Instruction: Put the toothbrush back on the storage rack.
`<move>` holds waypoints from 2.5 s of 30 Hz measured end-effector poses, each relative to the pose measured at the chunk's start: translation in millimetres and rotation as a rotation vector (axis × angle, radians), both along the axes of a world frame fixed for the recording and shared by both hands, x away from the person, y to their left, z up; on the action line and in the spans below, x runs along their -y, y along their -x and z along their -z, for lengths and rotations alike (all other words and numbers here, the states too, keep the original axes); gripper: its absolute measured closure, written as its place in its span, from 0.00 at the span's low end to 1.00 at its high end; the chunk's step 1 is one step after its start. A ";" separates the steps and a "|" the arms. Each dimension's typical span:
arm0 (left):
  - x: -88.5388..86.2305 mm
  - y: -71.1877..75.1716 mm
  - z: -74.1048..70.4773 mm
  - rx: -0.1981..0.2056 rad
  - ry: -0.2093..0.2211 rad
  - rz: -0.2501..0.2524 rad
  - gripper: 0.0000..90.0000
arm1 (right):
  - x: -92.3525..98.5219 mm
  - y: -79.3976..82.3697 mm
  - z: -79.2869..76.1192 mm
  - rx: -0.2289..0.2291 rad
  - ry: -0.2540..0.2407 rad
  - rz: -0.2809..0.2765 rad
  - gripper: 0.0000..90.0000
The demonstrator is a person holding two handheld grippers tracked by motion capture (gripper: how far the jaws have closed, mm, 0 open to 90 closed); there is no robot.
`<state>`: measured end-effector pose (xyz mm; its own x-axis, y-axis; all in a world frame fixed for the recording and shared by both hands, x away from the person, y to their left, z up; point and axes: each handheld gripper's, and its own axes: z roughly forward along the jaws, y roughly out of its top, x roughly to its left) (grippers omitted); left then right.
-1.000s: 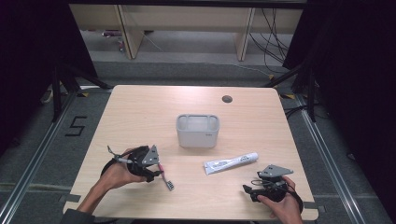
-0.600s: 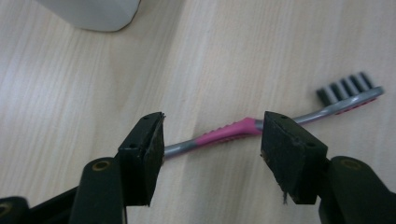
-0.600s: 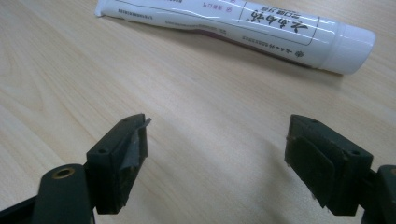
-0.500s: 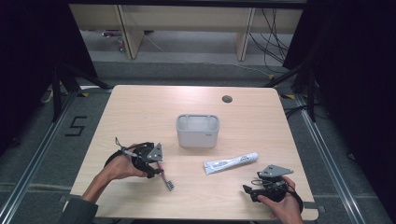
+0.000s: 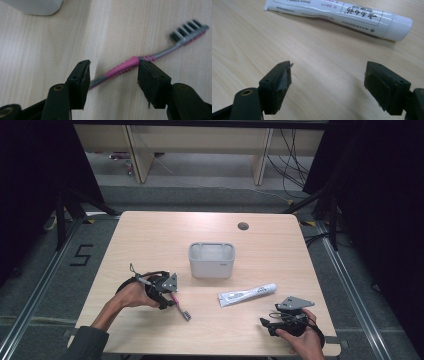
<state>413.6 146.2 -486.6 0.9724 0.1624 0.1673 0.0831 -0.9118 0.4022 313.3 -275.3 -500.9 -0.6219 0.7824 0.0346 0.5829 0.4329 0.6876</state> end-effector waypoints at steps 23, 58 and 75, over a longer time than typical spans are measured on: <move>-1.9 2.8 -1.8 -0.054 -0.027 -0.013 0.73 | -1.0 0.4 0.1 -0.002 -0.011 0.003 0.25; 16.7 7.2 -9.2 -0.137 -0.179 -0.086 0.91 | -0.9 -0.9 0.3 0.004 -0.010 -0.014 0.25; 12.3 14.7 -33.4 -0.072 0.009 -0.164 0.91 | -1.5 1.3 -1.1 -0.028 -0.027 0.022 0.25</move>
